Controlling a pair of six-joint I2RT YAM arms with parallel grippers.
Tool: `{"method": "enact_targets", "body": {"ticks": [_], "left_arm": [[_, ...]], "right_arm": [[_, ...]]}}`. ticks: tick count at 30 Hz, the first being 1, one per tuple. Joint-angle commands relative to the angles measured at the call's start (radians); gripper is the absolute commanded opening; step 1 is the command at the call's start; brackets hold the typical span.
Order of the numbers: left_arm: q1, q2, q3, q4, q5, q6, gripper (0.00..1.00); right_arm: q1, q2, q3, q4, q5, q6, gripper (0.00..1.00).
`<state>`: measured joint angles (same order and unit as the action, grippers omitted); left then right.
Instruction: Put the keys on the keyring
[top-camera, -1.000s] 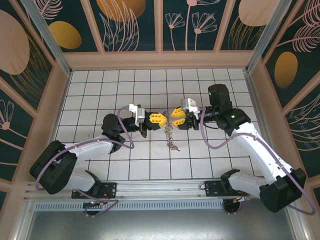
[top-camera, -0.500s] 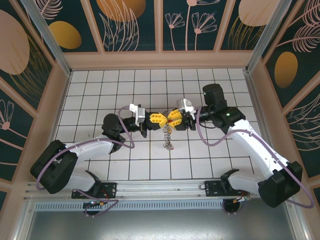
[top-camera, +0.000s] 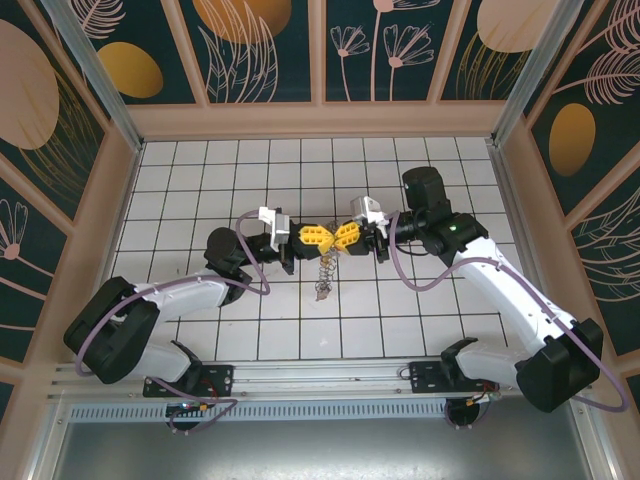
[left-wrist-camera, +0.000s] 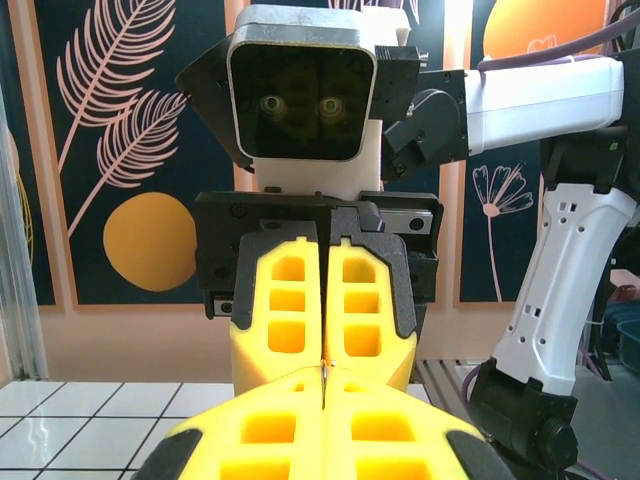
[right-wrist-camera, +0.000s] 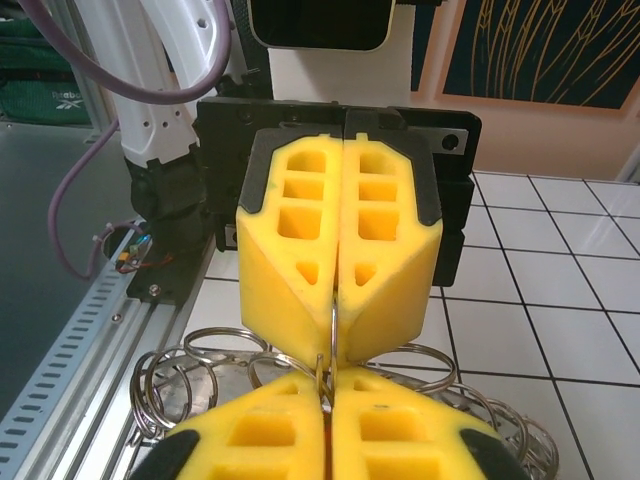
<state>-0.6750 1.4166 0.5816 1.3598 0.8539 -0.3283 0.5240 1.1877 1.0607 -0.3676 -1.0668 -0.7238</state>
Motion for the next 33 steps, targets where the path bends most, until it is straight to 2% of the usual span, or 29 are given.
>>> {"method": "enact_targets", "body": {"ticks": [1,4,6,14,15,18,21,27,30,33], "left_arm": [[-0.010,0.011,0.026,0.098,-0.017,-0.041,0.00],[-0.010,-0.018,0.013,0.033,-0.057,-0.013,0.00],[-0.011,-0.055,0.008,-0.066,-0.073,0.043,0.04],[-0.009,-0.215,0.088,-0.762,-0.074,0.434,0.10],[-0.009,-0.221,0.103,-0.821,-0.078,0.460,0.17],[-0.009,-0.229,0.152,-0.992,-0.081,0.522,0.25],[-0.008,-0.224,0.204,-1.139,-0.082,0.581,0.27],[-0.005,-0.191,0.294,-1.340,-0.082,0.669,0.23],[-0.005,-0.175,0.327,-1.379,-0.050,0.697,0.15],[-0.005,-0.163,0.346,-1.376,-0.025,0.707,0.00]], "right_arm": [[0.044,0.023,0.010,0.064,-0.011,0.006,0.01],[0.041,0.021,0.020,0.028,0.034,-0.008,0.00],[0.033,0.024,0.037,-0.034,0.061,-0.041,0.00],[0.029,0.019,0.084,-0.194,0.131,-0.118,0.00],[0.028,0.021,0.088,-0.202,0.133,-0.122,0.00],[0.029,0.028,0.100,-0.218,0.139,-0.132,0.00],[0.028,0.041,0.117,-0.245,0.161,-0.152,0.00],[0.028,0.048,0.141,-0.281,0.177,-0.183,0.00],[0.031,0.044,0.140,-0.276,0.169,-0.183,0.00],[0.037,0.046,0.139,-0.272,0.168,-0.180,0.00]]}}
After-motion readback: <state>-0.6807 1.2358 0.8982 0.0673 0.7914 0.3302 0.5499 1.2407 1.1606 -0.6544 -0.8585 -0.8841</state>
